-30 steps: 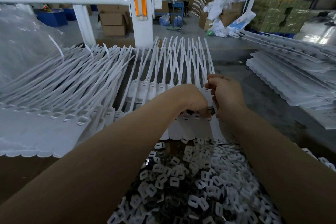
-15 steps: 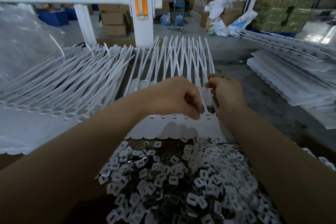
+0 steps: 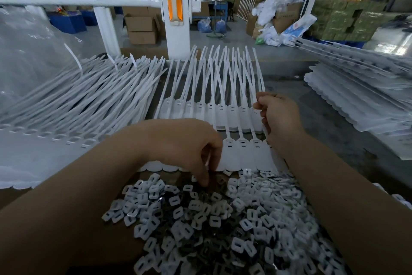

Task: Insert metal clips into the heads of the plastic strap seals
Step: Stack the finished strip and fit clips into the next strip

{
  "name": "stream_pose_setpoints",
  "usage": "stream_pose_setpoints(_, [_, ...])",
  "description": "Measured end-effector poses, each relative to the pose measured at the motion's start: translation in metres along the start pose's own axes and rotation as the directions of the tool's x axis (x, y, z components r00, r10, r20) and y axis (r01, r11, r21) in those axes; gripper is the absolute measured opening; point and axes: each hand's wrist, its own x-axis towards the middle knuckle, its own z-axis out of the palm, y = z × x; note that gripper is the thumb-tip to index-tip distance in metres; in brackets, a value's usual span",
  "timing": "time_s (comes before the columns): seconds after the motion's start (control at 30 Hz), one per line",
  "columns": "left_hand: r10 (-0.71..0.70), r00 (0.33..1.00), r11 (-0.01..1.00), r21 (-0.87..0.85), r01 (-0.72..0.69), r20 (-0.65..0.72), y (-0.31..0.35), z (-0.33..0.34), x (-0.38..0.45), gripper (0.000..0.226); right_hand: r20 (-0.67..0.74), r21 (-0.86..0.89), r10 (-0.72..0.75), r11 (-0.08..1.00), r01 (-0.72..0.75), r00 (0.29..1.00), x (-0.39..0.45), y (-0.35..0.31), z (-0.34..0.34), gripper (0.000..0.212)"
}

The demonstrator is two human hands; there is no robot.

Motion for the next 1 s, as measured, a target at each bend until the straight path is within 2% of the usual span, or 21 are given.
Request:
stream_pose_setpoints(0.1, [-0.125, 0.989, 0.990, 0.073, 0.119, 0.075, -0.005, 0.000, -0.003, 0.020, 0.002, 0.006, -0.009, 1.000, 0.008, 1.000, -0.001, -0.001, 0.000, 0.019])
stream_pose_setpoints(0.17, [-0.139, 0.988, 0.988, 0.079, 0.134, 0.065, -0.004, 0.004, -0.001, 0.019, 0.004, 0.006, -0.012, 1.000, 0.012, 1.000, -0.001, -0.001, 0.000, 0.019])
stream_pose_setpoints(0.33, [-0.079, 0.997, 0.996, 0.052, 0.077, 0.027, 0.005, 0.003, -0.007, 0.018, 0.003, -0.002, -0.009, 1.000, 0.009, 1.000, -0.002, -0.002, 0.000, 0.018])
stream_pose_setpoints(0.47, [0.020, 0.996, 1.000, 0.013, -0.019, -0.082, 0.011, 0.007, -0.003, 0.015, 0.000, 0.014, -0.004, 1.000, 0.004, 1.000, -0.002, -0.003, -0.001, 0.019])
stream_pose_setpoints(0.53, [0.068, 0.995, 0.998, -0.010, -0.069, -0.078, 0.014, 0.012, 0.002, 0.010, -0.001, 0.016, -0.002, 1.000, 0.002, 1.000, -0.002, -0.003, -0.001, 0.019])
stream_pose_setpoints(0.67, [0.065, 0.994, 0.992, -0.101, -0.074, -0.083, 0.014, 0.016, 0.004, 0.006, -0.004, 0.014, 0.004, 1.000, -0.004, 1.000, -0.001, -0.002, -0.001, 0.019])
stream_pose_setpoints(0.77, [0.023, 0.996, 0.977, -0.208, -0.041, -0.087, 0.010, 0.013, 0.001, 0.003, -0.004, 0.022, 0.006, 1.000, -0.006, 1.000, -0.003, -0.002, 0.000, 0.019])
stream_pose_setpoints(0.83, [-0.046, 0.989, 0.937, -0.350, -0.006, -0.142, 0.007, 0.011, 0.001, 0.003, -0.005, 0.032, 0.006, 0.999, -0.006, 1.000, -0.003, -0.003, 0.001, 0.019])
stream_pose_setpoints(0.93, [-0.168, 0.957, 0.801, -0.599, -0.006, -0.235, 0.004, 0.009, 0.003, 0.007, -0.009, 0.043, 0.013, 0.999, -0.013, 1.000, -0.003, -0.004, 0.001, 0.019])
stream_pose_setpoints(1.0, [-0.229, 0.942, 0.692, -0.722, -0.020, -0.246, 0.004, 0.009, 0.004, 0.007, -0.002, 0.052, 0.010, 0.999, -0.010, 1.000, -0.003, -0.004, 0.001, 0.018])
